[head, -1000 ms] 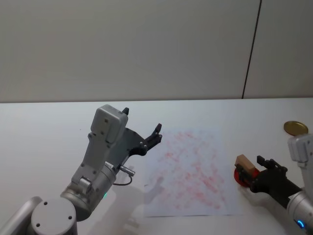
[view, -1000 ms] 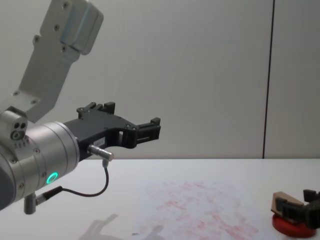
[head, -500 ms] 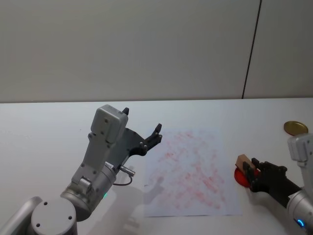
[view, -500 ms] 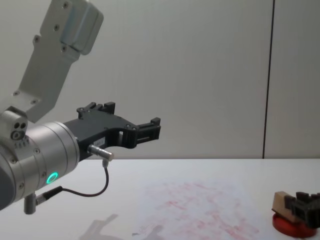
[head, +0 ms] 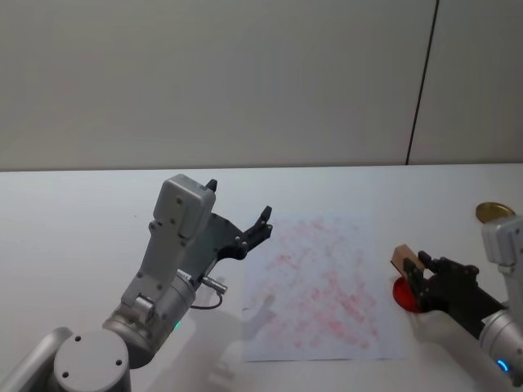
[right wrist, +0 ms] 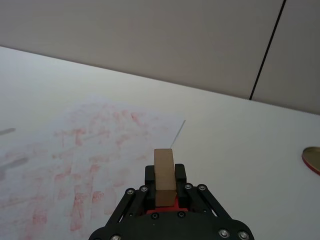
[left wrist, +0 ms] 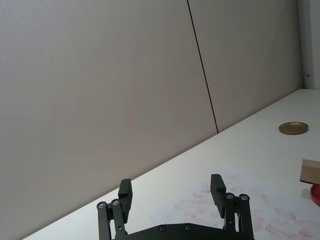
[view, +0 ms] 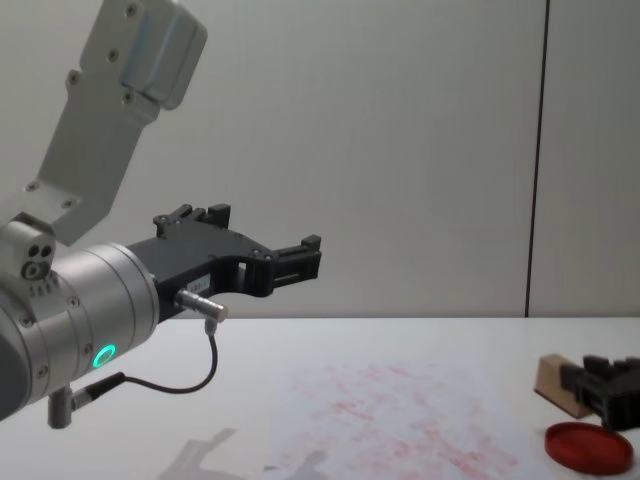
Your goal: Use the one hand to pick up the stamp and affix it onto the A4 paper.
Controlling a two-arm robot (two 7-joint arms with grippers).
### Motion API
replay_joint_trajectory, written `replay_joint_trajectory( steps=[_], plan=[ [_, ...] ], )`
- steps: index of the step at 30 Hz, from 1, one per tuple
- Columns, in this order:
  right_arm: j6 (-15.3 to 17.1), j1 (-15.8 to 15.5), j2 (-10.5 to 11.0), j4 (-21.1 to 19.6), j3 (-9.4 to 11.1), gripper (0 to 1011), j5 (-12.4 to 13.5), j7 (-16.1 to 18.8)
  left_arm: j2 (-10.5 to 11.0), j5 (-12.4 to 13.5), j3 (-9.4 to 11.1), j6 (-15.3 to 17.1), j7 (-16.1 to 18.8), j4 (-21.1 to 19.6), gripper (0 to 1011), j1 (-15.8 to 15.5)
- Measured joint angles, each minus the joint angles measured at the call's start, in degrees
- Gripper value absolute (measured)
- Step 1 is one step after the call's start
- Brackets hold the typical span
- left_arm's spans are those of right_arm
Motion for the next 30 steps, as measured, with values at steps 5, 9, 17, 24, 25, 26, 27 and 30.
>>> replay_joint_trajectory(
  steps=[5,9,17,24,25,26,27,30],
  plan=[
    [-1.0,-0.1,0.0,-1.4,-0.2,213,-0.3,1.1,0.0,0.0,0.0,0.0,0.0,0.0,993,0.0],
    [-1.2,-0.4,0.0,-2.9,-0.5,213,0.3,2.8,0.0,0.0,0.0,0.0,0.0,0.0,993,0.0],
    [0.1,-1.4,0.4,-5.2,-0.8,213,1.8,5.4,0.0,0.0,0.0,0.0,0.0,0.0,993,0.0],
    [1.2,-2.8,1.3,-6.6,-0.9,213,2.7,6.8,0.0,0.0,0.0,0.0,0.0,0.0,993,0.0],
    [1.3,-3.0,1.5,-6.8,-0.9,213,2.8,6.9,0.0,0.0,0.0,0.0,0.0,0.0,993,0.0],
    [1.5,-3.4,1.8,-7.1,-0.9,213,3.0,7.0,0.0,0.0,0.0,0.0,0.0,0.0,993,0.0],
    [1.6,-3.6,1.9,-7.2,-0.8,214,3.1,7.1,0.0,0.0,0.0,0.0,0.0,0.0,993,0.0],
    [2.1,-4.5,2.5,-7.8,-0.8,213,3.4,7.3,0.0,0.0,0.0,0.0,0.0,0.0,993,0.0]
  ],
)
